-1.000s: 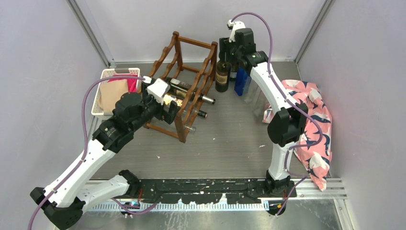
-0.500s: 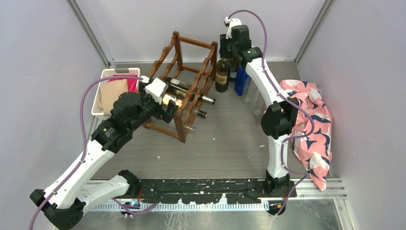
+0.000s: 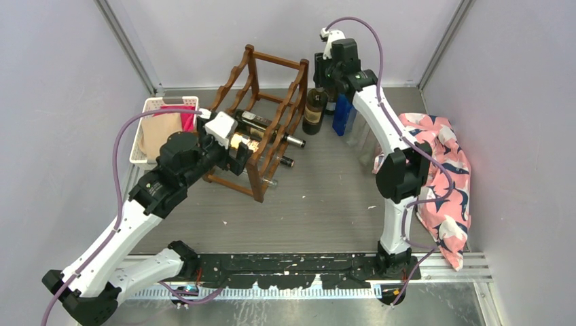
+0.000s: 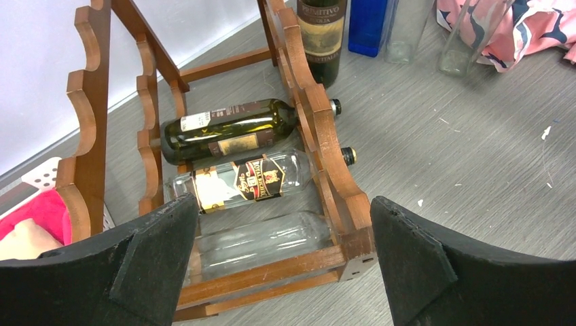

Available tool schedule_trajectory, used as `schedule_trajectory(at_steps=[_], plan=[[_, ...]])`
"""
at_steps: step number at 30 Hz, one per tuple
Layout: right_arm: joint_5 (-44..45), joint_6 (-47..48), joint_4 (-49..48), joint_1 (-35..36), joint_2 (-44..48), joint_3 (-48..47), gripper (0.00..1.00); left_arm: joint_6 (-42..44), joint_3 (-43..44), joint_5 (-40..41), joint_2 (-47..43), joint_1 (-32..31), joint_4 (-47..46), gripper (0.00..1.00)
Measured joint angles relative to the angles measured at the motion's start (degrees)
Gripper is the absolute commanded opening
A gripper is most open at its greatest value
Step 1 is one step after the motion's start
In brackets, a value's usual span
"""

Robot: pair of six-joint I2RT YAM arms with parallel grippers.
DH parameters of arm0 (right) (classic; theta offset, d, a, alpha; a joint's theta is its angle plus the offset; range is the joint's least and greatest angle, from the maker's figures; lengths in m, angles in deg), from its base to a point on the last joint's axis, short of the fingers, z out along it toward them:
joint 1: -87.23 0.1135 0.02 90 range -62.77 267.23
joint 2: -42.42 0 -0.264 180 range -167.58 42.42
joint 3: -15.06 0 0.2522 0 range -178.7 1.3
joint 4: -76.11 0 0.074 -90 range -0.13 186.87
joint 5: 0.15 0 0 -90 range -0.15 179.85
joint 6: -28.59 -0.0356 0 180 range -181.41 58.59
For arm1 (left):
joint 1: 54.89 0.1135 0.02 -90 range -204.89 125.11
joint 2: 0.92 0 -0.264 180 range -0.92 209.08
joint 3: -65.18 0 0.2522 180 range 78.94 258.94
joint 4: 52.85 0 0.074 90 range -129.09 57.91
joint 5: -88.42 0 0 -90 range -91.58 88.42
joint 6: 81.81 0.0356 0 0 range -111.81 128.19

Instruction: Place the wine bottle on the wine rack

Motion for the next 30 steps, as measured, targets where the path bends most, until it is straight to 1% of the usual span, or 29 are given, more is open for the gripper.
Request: schedule_trajectory(at_steps=[6, 17, 30], plan=[[-1.1, 0.0, 2.7, 1.2, 6.3, 6.7, 0.01, 0.0, -0.5, -0.4, -0.4, 0.0, -0.5, 0.95], [-1.2, 0.9, 4.3, 2.5, 21.6, 19.6, 0.01, 0.0, -1.3, -1.0, -1.4, 0.0, -2.6, 0.95], [5.8, 1.8, 5.4, 2.5, 35.9, 34.9, 0.01, 0.0, -1.6, -3.4, -1.4, 0.0, -3.0, 0.95]])
